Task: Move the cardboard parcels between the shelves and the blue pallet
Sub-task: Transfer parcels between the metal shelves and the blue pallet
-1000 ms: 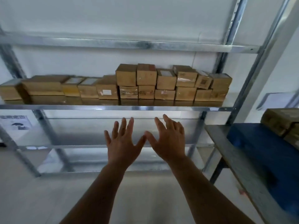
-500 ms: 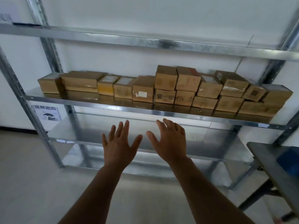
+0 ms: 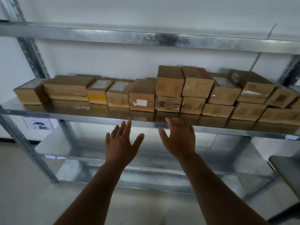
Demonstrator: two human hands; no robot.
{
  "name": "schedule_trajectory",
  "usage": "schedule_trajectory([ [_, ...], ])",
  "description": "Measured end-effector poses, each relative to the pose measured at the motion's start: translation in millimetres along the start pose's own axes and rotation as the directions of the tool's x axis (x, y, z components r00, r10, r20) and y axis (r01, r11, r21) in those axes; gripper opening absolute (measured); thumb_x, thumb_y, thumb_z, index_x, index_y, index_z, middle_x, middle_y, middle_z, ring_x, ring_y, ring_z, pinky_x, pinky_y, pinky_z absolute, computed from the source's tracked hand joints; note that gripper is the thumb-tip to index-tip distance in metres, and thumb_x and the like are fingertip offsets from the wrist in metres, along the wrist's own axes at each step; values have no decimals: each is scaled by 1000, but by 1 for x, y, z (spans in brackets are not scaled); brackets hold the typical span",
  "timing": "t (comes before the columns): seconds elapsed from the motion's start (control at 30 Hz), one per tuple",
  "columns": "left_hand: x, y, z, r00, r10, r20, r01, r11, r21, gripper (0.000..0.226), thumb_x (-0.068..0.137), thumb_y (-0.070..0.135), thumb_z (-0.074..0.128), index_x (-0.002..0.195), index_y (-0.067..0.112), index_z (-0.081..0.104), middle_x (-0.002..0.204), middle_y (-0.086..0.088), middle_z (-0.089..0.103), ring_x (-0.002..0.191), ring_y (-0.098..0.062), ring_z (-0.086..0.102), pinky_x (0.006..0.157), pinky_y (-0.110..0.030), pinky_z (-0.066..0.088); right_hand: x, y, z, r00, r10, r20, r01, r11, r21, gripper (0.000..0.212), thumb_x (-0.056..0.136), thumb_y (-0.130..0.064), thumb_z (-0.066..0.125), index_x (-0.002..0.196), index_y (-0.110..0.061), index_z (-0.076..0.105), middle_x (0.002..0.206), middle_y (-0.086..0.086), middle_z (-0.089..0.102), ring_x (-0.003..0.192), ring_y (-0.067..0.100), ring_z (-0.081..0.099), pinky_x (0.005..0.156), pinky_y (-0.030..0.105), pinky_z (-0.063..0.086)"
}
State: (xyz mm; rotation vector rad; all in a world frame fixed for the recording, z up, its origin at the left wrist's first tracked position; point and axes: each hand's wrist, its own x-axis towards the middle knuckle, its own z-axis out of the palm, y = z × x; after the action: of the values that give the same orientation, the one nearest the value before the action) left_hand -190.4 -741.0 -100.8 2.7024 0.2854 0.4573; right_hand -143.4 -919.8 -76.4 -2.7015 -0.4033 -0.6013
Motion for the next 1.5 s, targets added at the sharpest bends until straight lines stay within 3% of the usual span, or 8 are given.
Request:
schedule_trajectory([
  [0.4, 208, 81, 41, 994, 102, -35, -104, 992, -75, 75, 86, 67, 31, 148, 28, 17, 153, -3, 29, 138, -27, 29, 109, -48, 28, 177, 101, 20, 986, 100, -133, -108, 993, -49, 44, 95, -47, 35, 110, -14, 60, 101, 8, 65, 88, 21, 61, 72, 31, 44],
  [0.6, 275, 103, 48, 982, 134, -133, -170, 934, -315, 42, 89, 56, 37, 111, 22, 46, 84, 5, 53, 86, -21, 56, 68, -32, 42, 234, 127, 34, 981, 160, -112, -155, 987, 51, 45, 97, -48, 33, 108, -14, 60, 100, 7, 66, 89, 21, 62, 79, 38, 51],
  [0.83, 330, 112, 62, 993, 81, 81, -26, 846, -533, 25, 96, 46, 39, 85, 26, 49, 71, -1, 53, 67, -23, 56, 64, -39, 48, 288, 133, 43, 938, 345, 29, -346, 935, 71, 49, 97, -51, 31, 97, -11, 58, 89, 10, 60, 79, 27, 56, 65, 34, 36],
  [1.0, 341, 110, 67, 994, 46, 98, 7, 876, -482, 21, 98, 28, 38, 87, 16, 50, 70, -3, 52, 65, -19, 51, 57, -29, 39, 293, 124, 57, 914, 404, 39, -399, 874, 279, 37, 94, -49, 45, 85, -15, 57, 76, 2, 61, 71, 19, 59, 64, 29, 42],
  [1.17, 332, 108, 54, 957, 16, 289, 193, 709, -679, 16, 92, 13, 46, 104, 19, 54, 79, -2, 55, 70, -17, 54, 56, -27, 42, 288, 125, 62, 876, 458, 152, -467, 724, 508, 17, 84, -28, 59, 76, -13, 58, 64, 1, 58, 57, 14, 54, 49, 21, 36],
  [1.27, 323, 102, 46, 928, 62, 368, 242, 650, -720, 32, 88, 0, 50, 110, 23, 52, 89, -3, 60, 78, -16, 60, 57, -22, 50, 278, 122, 57, 863, 442, 244, -492, 627, 604, 26, 81, -28, 62, 103, -18, 51, 83, 1, 60, 72, 16, 58, 55, 25, 40],
  [1.4, 306, 88, 50, 913, 164, 375, 201, 618, -760, 52, 84, -8, 51, 130, 14, 47, 114, -17, 56, 104, -29, 58, 86, -37, 52, 261, 114, 47, 882, 310, 354, -470, 602, 646, 29, 87, -18, 54, 114, -25, 46, 92, -2, 57, 84, 16, 57, 65, 29, 45],
  [1.5, 288, 78, 52, 923, 222, 315, 138, 573, -808, 53, 89, -6, 49, 137, 14, 39, 121, -9, 52, 110, -23, 54, 77, -25, 52, 243, 111, 41, 908, 225, 354, -413, 624, 664, 37, 90, -13, 54, 124, -24, 44, 105, -5, 54, 89, 7, 53, 69, 24, 41],
])
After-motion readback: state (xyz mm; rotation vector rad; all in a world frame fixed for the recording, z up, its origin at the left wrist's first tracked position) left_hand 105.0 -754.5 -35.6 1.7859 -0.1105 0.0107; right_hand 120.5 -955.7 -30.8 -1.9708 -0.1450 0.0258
